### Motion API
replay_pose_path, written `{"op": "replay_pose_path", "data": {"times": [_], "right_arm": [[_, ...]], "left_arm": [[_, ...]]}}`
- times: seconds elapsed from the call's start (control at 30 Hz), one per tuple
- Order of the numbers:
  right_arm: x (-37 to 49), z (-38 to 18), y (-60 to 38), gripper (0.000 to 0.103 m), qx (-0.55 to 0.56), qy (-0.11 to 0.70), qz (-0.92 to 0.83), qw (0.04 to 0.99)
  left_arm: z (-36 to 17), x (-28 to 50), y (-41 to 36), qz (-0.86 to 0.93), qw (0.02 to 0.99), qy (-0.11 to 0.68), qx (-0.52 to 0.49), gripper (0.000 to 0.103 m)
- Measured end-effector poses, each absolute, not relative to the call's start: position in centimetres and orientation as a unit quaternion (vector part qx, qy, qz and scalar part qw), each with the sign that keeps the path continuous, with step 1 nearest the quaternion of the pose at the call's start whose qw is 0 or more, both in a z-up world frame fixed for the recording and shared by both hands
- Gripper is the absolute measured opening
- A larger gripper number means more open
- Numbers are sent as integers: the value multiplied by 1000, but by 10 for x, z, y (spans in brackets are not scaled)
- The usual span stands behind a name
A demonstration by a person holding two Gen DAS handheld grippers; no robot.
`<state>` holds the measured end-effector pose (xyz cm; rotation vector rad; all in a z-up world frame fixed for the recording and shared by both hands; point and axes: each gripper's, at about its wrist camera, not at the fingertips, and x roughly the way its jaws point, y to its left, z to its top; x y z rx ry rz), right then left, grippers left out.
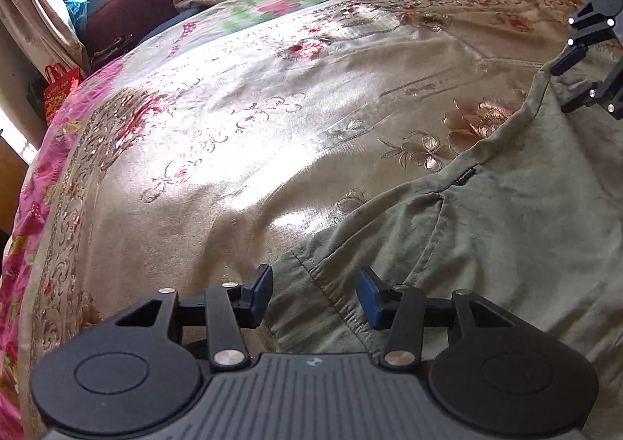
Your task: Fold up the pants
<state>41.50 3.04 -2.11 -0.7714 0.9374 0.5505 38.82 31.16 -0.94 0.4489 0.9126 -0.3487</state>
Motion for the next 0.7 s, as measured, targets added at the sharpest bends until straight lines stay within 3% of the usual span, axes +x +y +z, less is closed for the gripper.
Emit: {"op": "replay_pose_path", "data": {"times": [0.4, 0.57, 0.67, 0.7], "right_arm": [[451, -49, 49, 44, -374, 494, 337, 709], [453, -52, 46, 40, -365, 506, 331, 708], [450, -56, 53, 18, -361, 518, 326, 703], [446, -55, 57, 4, -366, 519, 324, 701]], "left_arm": [[-16, 416, 326, -239, 816, 474, 229, 65], [-20, 421, 330, -236, 807, 492, 227, 65], [-24, 420, 320, -234, 802, 492, 245, 52], [-23, 419, 317, -235, 802, 489, 250, 42]]}}
